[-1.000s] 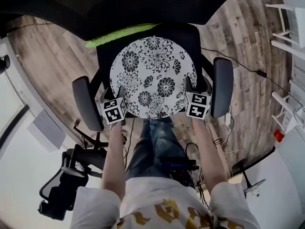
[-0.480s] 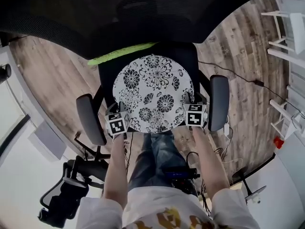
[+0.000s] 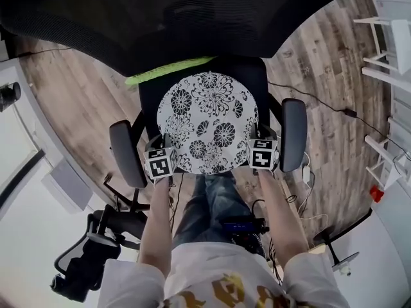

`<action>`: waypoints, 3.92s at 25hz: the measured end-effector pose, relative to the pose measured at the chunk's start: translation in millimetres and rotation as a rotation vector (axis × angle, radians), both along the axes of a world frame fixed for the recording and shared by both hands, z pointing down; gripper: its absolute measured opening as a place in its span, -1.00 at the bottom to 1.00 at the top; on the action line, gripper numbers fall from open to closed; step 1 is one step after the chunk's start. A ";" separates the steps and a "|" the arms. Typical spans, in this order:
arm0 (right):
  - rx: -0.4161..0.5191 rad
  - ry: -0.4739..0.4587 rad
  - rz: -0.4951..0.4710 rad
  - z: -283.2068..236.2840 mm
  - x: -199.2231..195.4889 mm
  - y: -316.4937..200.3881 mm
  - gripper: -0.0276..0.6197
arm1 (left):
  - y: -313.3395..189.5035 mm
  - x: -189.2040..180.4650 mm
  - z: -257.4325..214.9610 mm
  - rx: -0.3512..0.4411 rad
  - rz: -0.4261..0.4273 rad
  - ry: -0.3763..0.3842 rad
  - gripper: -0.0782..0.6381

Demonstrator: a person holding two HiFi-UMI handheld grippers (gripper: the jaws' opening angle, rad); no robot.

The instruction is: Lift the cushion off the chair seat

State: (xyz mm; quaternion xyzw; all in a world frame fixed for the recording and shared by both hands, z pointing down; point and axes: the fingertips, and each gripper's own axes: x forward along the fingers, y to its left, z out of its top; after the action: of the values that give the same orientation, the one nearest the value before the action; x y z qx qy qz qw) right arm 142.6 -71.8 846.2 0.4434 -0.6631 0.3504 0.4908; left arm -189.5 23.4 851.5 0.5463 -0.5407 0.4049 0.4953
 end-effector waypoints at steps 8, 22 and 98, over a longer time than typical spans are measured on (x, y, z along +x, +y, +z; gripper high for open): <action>0.007 -0.057 0.029 -27.9 -6.9 -4.3 -0.84 | -9.8 13.0 -24.2 0.019 -0.010 0.022 -0.71; 0.048 -0.050 -0.054 -72.3 -16.0 -5.2 -0.83 | -17.5 11.3 -71.5 0.046 0.028 0.008 -0.71; 0.462 -0.443 0.119 -371.3 -5.9 69.1 -0.84 | 0.8 13.2 -398.9 0.689 0.021 0.127 -0.72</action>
State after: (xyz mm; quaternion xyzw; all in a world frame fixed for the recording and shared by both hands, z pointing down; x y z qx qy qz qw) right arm 136.7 -2.7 474.9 0.4940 -0.7886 0.3071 0.1995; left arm -176.3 24.2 452.6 0.7110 -0.6079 0.1690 0.3104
